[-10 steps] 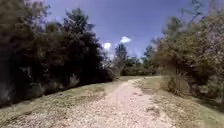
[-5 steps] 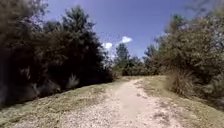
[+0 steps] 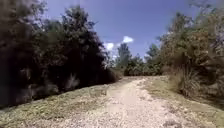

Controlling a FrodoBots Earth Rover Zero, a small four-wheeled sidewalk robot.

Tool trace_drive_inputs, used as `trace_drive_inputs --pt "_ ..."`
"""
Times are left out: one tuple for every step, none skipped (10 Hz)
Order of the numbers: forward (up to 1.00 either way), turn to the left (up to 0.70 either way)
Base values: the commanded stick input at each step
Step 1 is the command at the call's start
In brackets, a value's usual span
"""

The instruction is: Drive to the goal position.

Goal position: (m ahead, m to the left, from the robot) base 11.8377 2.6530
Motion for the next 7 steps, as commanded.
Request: trace_drive_inputs --pt "0.5 0.0" --pt "0.5 0.0" --pt "0.5 0.0" --pt "0.5 0.0" --pt "0.5 0.0" --pt "0.5 0.0" --pt "0.5 0.0"
